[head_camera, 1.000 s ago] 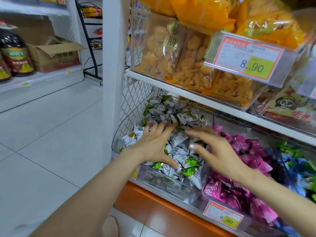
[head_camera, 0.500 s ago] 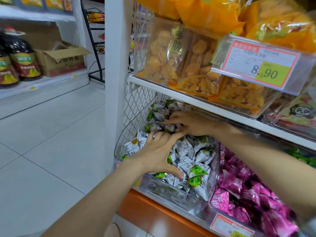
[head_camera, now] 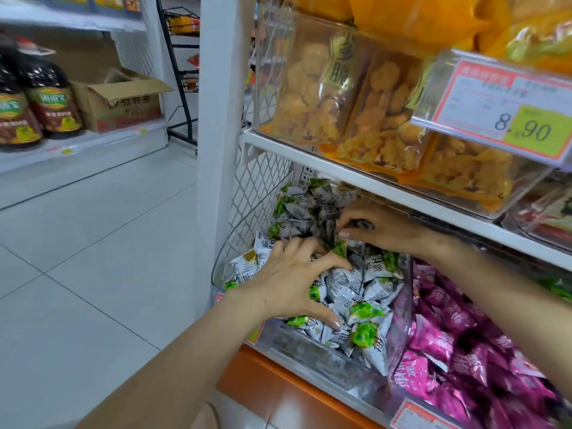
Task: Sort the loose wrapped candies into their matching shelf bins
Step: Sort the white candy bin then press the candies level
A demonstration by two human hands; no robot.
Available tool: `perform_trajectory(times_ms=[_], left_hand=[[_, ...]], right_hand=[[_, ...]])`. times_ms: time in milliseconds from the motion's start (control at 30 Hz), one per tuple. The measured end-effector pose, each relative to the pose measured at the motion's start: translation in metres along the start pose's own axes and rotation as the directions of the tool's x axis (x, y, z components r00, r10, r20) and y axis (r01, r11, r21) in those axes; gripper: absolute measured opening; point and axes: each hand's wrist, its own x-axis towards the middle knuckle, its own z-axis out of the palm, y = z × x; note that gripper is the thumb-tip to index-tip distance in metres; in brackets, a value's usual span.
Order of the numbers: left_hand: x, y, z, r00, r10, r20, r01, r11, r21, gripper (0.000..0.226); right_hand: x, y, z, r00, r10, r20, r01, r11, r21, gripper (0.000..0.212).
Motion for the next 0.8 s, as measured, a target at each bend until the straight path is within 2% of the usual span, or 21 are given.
perform_trajectory(times_ms=[167, 267, 367, 433, 533, 633, 700, 800], left_hand=[[-0.001, -0.002, 0.002, 0.998, -0.058, -0.013, 0.057, 0.998, -0.035, 0.086], [0.001, 0.001, -0.002, 0.993, -0.116, 0.033, 0.116, 0.993, -0.013, 0.085], [0.003, 0.005, -0.007, 0.984, -0.147, 0.097, 0.144, 0.989, 0.037, 0.088], [0.003, 0.007, -0.009, 0.983, -0.144, 0.115, 0.137, 0.988, 0.064, 0.089], [0.002, 0.007, -0.008, 0.984, -0.14, 0.111, 0.133, 0.989, 0.065, 0.09], [-0.001, 0.005, -0.005, 0.986, -0.136, 0.098, 0.132, 0.99, 0.048, 0.09], [-0.001, 0.003, -0.003, 0.988, -0.128, 0.088, 0.125, 0.991, 0.037, 0.09], [-0.001, 0.002, -0.003, 0.988, -0.125, 0.089, 0.123, 0.992, 0.023, 0.089]], right_hand=[[-0.015, 0.012, -0.001, 0.993, 0.015, -0.119, -0.022, 0.998, -0.054, 0.022], [-0.031, 0.019, -0.004, 0.982, 0.081, -0.17, -0.077, 0.997, 0.024, 0.011], [-0.041, 0.019, -0.004, 0.964, 0.153, -0.217, -0.143, 0.988, 0.061, 0.028], [-0.04, 0.018, -0.003, 0.959, 0.152, -0.238, -0.129, 0.986, 0.107, 0.035], [-0.032, 0.022, -0.003, 0.966, 0.168, -0.196, -0.128, 0.972, 0.198, 0.017], [-0.022, 0.022, -0.006, 0.96, 0.228, -0.163, -0.162, 0.925, 0.343, 0.04], [-0.009, 0.012, -0.006, 0.949, 0.292, -0.122, -0.211, 0.872, 0.442, 0.04], [0.023, -0.006, -0.003, 0.977, 0.167, -0.131, -0.116, 0.937, 0.329, 0.04]])
